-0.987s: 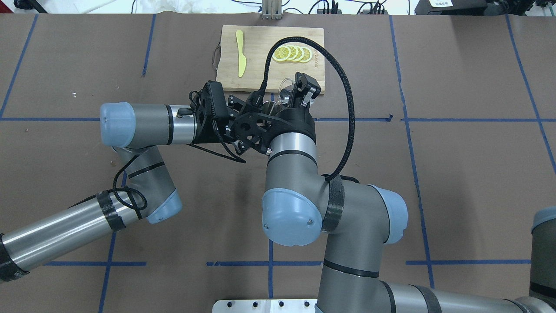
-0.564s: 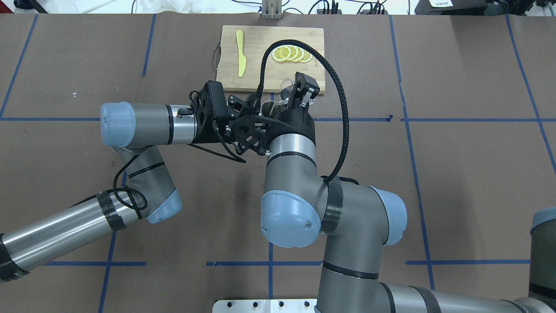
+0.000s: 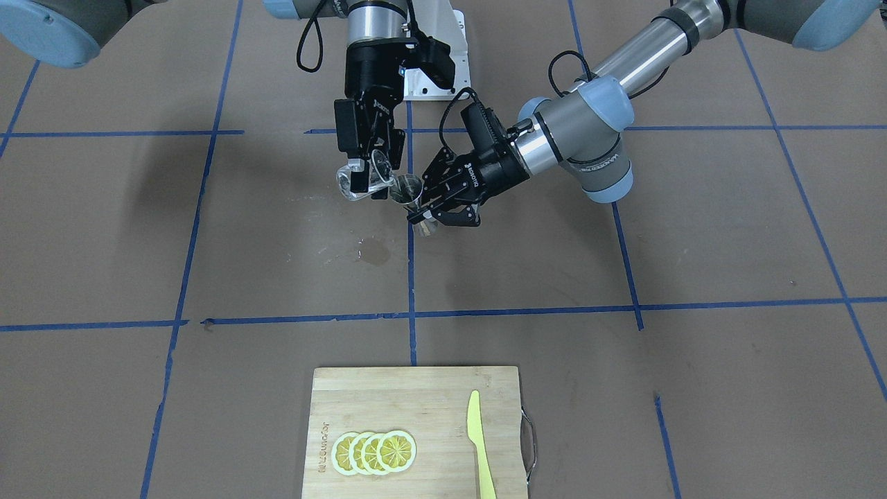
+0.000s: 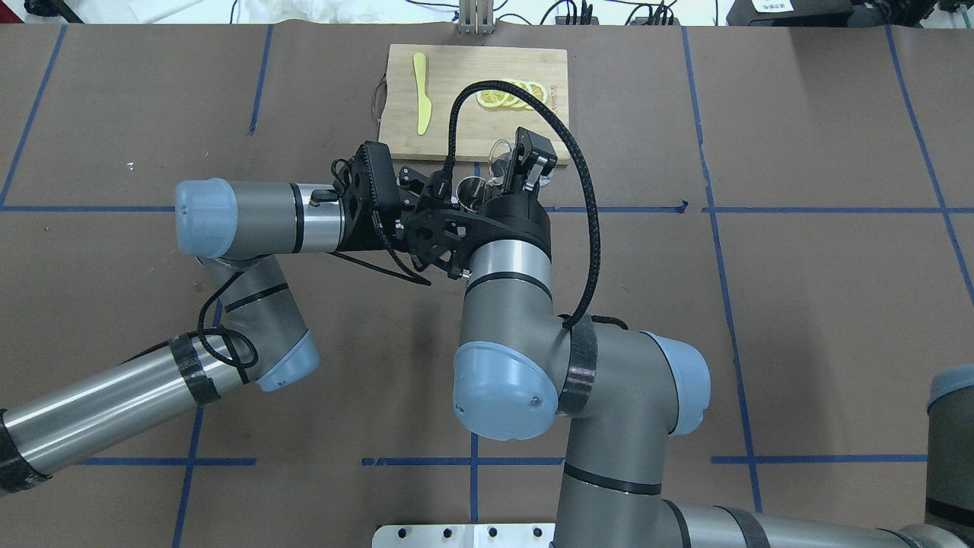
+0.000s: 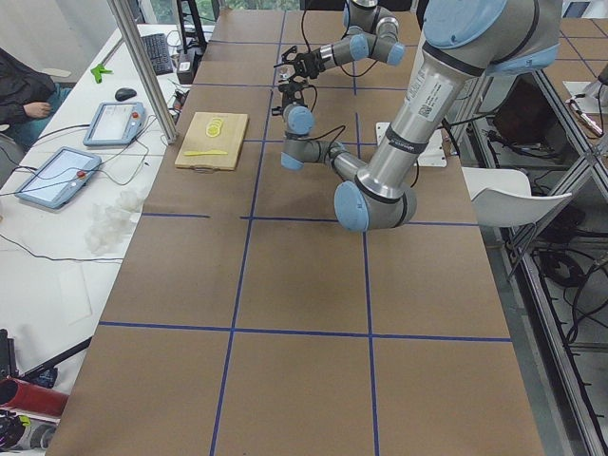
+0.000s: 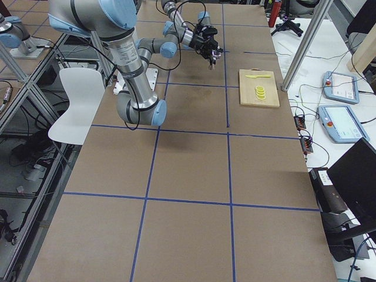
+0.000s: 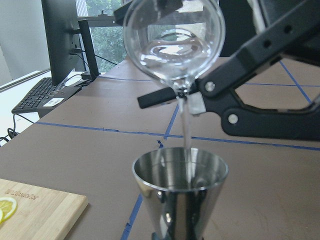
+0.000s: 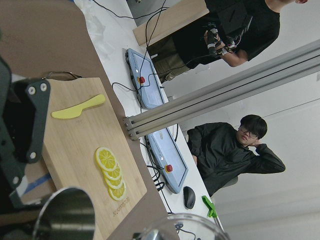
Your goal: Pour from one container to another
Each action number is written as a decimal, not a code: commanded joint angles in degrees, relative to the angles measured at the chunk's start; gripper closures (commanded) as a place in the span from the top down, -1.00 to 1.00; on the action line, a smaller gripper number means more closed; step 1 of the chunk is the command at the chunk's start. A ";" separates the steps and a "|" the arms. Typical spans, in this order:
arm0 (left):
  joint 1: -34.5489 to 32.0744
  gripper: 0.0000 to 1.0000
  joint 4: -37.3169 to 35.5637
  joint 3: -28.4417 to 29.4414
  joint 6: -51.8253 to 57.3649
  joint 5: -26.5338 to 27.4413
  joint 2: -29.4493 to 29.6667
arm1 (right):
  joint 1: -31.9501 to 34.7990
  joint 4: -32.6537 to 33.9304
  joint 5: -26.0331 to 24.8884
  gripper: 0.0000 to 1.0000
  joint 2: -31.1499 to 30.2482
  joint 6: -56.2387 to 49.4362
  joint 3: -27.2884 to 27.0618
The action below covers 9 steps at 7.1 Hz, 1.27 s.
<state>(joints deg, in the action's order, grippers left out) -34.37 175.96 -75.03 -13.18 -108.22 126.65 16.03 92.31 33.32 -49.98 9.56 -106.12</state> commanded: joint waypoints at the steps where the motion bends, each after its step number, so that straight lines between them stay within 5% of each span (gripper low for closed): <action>1: 0.00 -1.00 0.00 -0.03 0.00 -0.06 0.00 | -0.21 0.85 -0.45 -1.00 0.06 -0.68 0.03; 9: 0.00 -1.00 0.00 -0.12 0.00 -0.06 0.00 | -0.65 0.94 -1.59 -1.00 0.23 -4.98 0.38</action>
<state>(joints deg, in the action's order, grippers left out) -34.37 175.96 -75.13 -13.18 -108.27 126.65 15.43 93.25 31.83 -49.80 5.43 -105.91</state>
